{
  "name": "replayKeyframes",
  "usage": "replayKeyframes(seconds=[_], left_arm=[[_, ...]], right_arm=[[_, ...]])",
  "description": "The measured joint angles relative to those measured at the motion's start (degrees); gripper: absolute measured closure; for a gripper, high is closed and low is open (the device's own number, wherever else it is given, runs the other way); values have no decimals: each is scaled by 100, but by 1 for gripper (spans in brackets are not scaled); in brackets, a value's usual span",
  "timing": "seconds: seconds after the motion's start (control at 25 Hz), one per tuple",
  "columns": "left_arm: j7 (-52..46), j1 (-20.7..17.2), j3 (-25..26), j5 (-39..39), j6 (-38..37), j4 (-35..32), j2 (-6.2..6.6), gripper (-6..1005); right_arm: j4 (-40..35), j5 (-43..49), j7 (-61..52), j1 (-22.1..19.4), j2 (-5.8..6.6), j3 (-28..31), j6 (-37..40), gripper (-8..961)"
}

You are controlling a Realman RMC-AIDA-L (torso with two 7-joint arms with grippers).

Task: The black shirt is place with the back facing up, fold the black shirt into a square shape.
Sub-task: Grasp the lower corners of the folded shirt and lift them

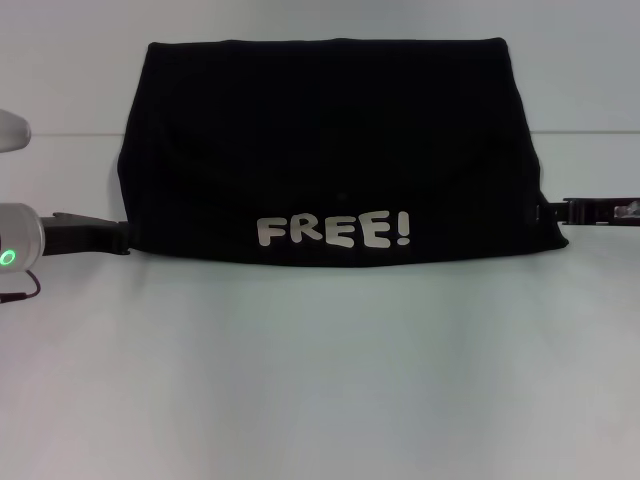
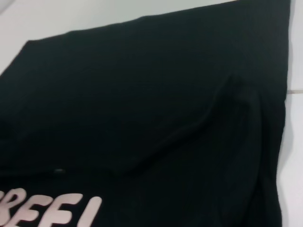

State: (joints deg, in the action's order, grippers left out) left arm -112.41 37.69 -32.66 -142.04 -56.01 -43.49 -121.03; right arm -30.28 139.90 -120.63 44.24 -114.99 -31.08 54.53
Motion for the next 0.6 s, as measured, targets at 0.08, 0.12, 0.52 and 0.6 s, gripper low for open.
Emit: replayKeyframes(seconds=[0.08,0.12,0.52,0.6], left_arm=[[0,1,10,0,-1,-2,0,999],[0,-1,15,0,-2,-2,0,999],[-1,8,23,-33,-1,-2,12,998],[-1,17,24,-34,22,-2,16,998]], right_arm=[[20,21,-9,17,-47,-125,-182,386],[50,22,-32,31,-59,-194,-237,386],[305,29,-102,91,-101,-363,-807,387],[324,29,-81,109,-126,-364,-887,387]])
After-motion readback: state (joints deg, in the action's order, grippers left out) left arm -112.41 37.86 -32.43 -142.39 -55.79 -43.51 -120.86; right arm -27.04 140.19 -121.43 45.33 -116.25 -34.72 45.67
